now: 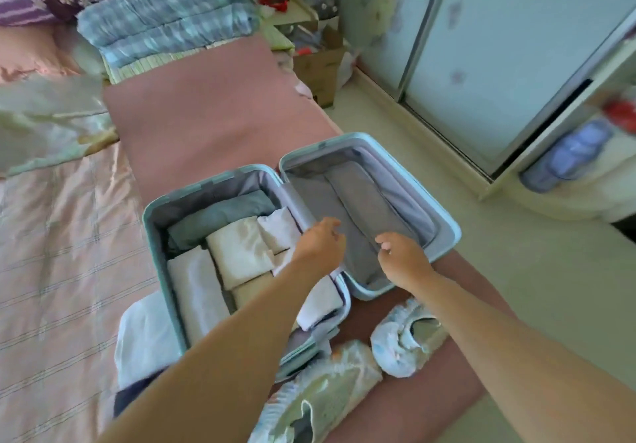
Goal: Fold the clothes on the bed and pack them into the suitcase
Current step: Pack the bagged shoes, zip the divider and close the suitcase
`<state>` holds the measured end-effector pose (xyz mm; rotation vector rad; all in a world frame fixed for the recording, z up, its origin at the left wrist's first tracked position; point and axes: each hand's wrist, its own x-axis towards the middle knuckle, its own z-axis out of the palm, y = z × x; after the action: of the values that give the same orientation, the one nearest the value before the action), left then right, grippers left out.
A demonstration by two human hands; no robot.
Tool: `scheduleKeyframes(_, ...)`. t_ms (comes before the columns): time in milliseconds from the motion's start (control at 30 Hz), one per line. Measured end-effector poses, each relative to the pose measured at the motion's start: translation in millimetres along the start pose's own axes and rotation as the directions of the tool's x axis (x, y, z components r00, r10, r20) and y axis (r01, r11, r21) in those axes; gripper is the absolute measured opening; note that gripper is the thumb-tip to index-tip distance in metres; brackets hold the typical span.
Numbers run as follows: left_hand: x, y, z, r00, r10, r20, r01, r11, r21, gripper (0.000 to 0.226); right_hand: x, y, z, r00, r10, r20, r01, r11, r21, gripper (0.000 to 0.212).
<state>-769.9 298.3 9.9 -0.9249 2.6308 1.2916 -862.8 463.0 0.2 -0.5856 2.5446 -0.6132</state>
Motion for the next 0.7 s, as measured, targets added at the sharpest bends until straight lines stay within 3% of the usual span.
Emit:
scheduleKeyframes(167,97.9,31.9,73.6,0.984,0.073,0.163,-0.112,0.963,0.247,0.045,103.6,65.9,-2.6,0.994,0.067,0.081,-0.065,0.997,-0.029,0.041)
scheduleKeyframes(300,153.9,29.0,113.9,0.937,0.024,0.347,-0.222,0.810,0.543,0.058,168.5,98.7,17.5,0.983,0.094,0.155,-0.066,0.981,-0.182,0.043)
scheduleKeyframes(400,178.3,13.1,128.8,0.920,-0.035,0.390,-0.189,0.832,0.521,0.065,198.3,110.4,34.0,0.952,0.232,0.198,-0.184,0.954,-0.236,0.066)
scheduleKeyframes(467,185.6,5.6,132.0,0.922,-0.049,0.383,-0.161,0.852,0.498,0.067,207.2,111.9,39.2,0.947,0.289,0.140,-0.250,0.937,-0.242,0.084)
scheduleKeyframes(500,187.1,2.9,131.8,0.928,-0.051,0.370,-0.149,0.858,0.492,0.067,207.9,110.1,39.5,0.949,0.303,0.086,-0.275,0.931,-0.240,0.083)
scheduleKeyframes(567,189.5,0.4,128.3,0.938,-0.035,0.344,-0.131,0.884,0.448,0.066,205.5,103.7,36.9,0.958,0.285,0.025,-0.268,0.926,-0.265,0.056)
scheduleKeyframes(667,184.7,3.4,112.4,0.962,0.022,0.273,-0.106,0.948,0.299,0.060,188.2,83.5,27.6,0.997,0.079,0.024,-0.069,0.956,-0.285,0.004)
scheduleKeyframes(700,180.2,6.6,103.8,0.969,0.029,0.246,-0.085,0.972,0.220,0.058,179.8,72.3,23.9,1.000,-0.012,0.011,0.015,0.967,-0.255,0.016)
